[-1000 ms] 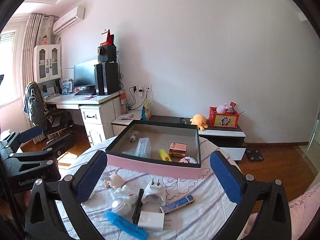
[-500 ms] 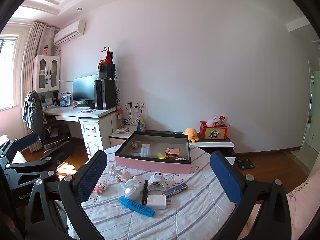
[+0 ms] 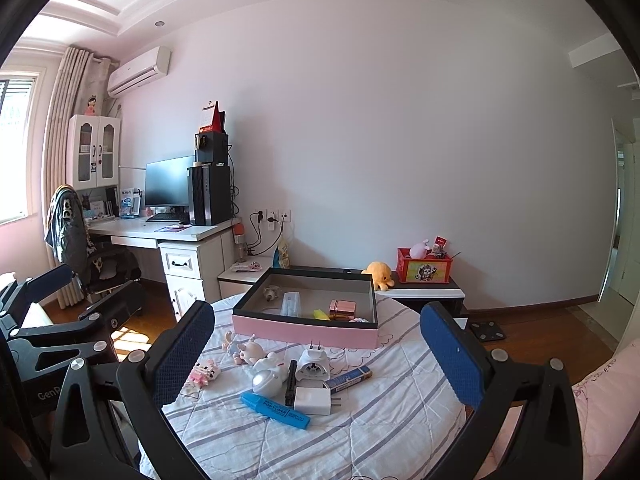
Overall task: Organize rigid objects
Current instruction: 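Pull both tools back from the pink box, then grasp the silver-domed white figure with the left tool while the right tool grasps the white plug adapter, then carry the silver-domed figure and plug adapter over the pink box, then lower both items into the pink box and open both tools, then pull both tools back from the pink box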
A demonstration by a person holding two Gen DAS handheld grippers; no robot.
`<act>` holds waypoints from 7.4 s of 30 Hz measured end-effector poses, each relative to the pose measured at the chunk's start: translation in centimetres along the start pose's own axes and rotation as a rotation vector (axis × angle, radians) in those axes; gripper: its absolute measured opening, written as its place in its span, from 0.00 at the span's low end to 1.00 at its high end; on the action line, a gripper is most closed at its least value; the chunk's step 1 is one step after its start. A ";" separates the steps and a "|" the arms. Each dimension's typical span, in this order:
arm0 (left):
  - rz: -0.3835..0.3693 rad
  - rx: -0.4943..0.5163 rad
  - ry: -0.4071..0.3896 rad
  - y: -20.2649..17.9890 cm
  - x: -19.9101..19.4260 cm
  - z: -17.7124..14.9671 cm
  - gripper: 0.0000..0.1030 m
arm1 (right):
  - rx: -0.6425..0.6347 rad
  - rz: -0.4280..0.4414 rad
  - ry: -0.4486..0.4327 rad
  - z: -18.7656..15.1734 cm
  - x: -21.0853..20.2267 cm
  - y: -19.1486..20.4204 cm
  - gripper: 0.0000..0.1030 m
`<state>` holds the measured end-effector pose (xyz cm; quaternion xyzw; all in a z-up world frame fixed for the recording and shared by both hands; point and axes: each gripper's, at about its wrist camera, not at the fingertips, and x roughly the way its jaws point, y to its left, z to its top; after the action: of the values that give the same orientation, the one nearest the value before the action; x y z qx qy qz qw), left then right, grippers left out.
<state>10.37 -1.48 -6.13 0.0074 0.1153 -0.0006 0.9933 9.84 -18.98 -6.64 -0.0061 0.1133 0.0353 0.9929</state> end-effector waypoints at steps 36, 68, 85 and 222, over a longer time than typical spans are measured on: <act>-0.051 -0.013 0.444 0.6 14.9 -9.4 1.00 | 0.080 -0.040 0.374 -9.8 13.8 -4.8 1.00; -0.207 0.000 0.582 -5.6 24.6 -12.7 0.71 | 0.162 -0.053 0.477 -13.8 19.3 -9.4 1.00; -0.134 0.047 0.472 -2.2 22.0 -10.4 0.46 | 0.049 0.020 0.503 -10.8 25.0 -4.5 1.00; 0.016 0.005 -0.002 0.0 5.0 0.6 1.00 | 0.001 0.046 0.060 -0.1 6.1 0.0 1.00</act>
<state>15.41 -1.46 -6.70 0.0110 0.1142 0.0068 0.9934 15.75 -18.59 -8.07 -0.0040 0.1432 0.0580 0.9880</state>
